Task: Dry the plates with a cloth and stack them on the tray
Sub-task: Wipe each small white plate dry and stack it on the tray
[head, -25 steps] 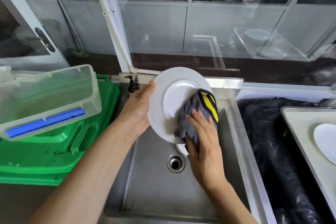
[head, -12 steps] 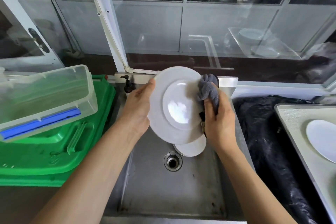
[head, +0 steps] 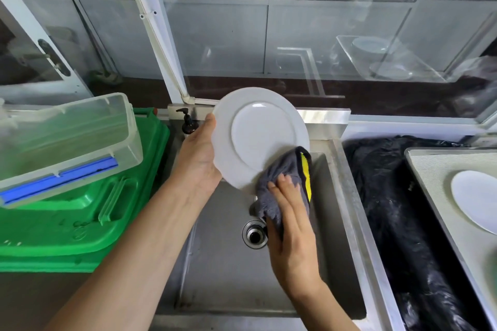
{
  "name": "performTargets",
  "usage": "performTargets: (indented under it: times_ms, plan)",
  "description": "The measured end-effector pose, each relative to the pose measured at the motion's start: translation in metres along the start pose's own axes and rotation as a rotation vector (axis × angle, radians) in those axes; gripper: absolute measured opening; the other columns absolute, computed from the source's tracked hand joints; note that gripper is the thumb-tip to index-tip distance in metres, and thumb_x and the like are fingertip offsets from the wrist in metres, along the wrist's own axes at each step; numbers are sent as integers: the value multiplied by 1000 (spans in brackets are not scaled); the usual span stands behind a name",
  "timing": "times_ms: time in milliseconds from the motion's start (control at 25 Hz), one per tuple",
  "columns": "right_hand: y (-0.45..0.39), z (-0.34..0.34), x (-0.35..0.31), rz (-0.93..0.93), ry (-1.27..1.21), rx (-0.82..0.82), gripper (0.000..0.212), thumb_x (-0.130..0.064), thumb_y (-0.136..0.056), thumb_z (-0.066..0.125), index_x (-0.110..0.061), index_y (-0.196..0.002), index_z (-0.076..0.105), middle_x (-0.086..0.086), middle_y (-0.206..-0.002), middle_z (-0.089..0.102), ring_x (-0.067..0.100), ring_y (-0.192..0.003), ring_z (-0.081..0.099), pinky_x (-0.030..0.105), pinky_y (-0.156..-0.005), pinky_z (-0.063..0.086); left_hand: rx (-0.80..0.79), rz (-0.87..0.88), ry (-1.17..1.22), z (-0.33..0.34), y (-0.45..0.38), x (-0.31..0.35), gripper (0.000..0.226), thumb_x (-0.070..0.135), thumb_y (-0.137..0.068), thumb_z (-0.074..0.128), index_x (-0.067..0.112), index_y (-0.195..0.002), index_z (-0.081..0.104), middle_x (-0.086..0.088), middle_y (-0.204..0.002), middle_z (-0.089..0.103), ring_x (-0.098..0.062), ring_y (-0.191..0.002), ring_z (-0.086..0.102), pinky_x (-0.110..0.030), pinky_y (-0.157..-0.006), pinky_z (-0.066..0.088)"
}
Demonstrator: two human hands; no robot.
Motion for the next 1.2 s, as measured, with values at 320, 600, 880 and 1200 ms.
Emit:
performTargets:
  times_ms: [320, 600, 880, 1200]
  plan:
    - [-19, 24, -32, -307, 115, -159, 44, 1, -97, 63, -3, -141, 59, 8, -152, 52, 19, -149, 39, 48, -124, 29, 81, 55, -63, -7, 9, -11, 19, 30, -99, 61, 16, -95, 72, -7, -90, 78, -20, -79, 74, -35, -79, 58]
    - [1, 0, 6, -127, 130, -114, 42, -6, -100, 52, -6, -143, 55, 0, -152, 48, 13, -149, 37, 40, -125, 27, 34, 45, -22, -18, 9, -5, 21, 32, -101, 58, 16, -105, 71, -2, -96, 79, -19, -87, 76, -32, -68, 59]
    - [9, -29, 82, 433, 147, -35, 43, -13, -104, 57, -6, -146, 52, 6, -149, 54, 21, -135, 51, 31, -115, 39, -68, -18, -176, -21, 12, -38, 37, 35, -99, 62, 20, -134, 62, -1, -122, 73, -23, -111, 70, -47, -90, 58]
    - [104, -76, 192, 760, 739, -142, 52, -19, -99, 63, -8, -149, 50, 19, -151, 50, 37, -136, 50, 49, -113, 40, -97, -165, -218, 6, 19, -103, 44, 31, -105, 49, 8, -142, 52, -12, -140, 60, -29, -129, 58, -52, -111, 43]
Point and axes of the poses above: each hand's wrist, its own y-axis away from the middle knuckle, its own z-axis out of the palm, x = y × z, the point moved 3 cm from there along -y, towards the middle knuckle
